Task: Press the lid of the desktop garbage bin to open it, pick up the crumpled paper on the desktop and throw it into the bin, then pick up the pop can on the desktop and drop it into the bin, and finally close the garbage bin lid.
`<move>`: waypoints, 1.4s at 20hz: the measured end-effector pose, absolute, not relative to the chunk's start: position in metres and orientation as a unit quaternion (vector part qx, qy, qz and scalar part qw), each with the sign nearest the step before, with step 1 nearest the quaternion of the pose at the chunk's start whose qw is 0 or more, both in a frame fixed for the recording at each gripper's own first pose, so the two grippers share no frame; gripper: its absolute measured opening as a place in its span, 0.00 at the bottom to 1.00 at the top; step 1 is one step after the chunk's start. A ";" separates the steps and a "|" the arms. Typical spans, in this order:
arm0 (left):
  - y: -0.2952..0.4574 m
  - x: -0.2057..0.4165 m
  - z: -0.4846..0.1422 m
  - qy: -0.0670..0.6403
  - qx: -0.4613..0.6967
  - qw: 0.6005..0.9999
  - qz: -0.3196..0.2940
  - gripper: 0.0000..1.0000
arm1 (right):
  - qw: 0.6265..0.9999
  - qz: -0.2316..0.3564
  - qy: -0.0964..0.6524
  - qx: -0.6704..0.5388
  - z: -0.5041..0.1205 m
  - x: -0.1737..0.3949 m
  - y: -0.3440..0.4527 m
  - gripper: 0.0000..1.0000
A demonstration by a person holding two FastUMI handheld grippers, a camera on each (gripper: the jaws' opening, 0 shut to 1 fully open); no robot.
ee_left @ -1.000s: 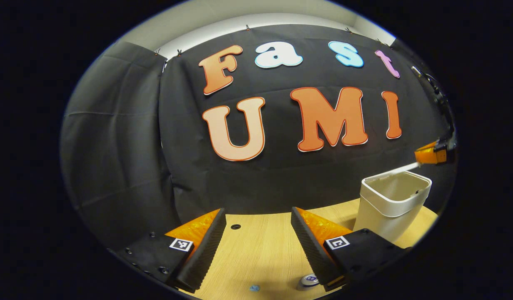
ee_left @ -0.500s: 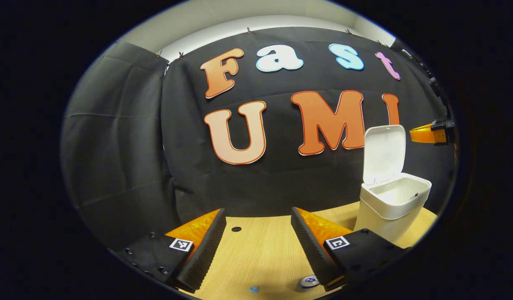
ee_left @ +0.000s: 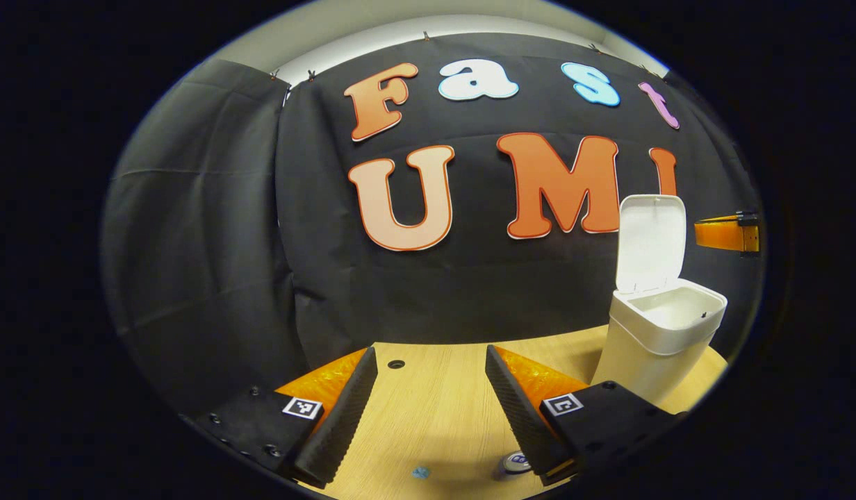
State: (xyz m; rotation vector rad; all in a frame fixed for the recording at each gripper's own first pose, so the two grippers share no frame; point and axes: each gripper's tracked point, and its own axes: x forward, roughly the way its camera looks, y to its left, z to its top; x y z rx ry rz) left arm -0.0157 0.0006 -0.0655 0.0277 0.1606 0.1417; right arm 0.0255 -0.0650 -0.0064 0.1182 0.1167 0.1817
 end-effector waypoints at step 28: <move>0.024 -0.043 -0.320 0.358 0.003 0.926 -0.118 0.95 | 0.964 0.126 0.231 0.045 -0.156 -0.029 0.120 0.98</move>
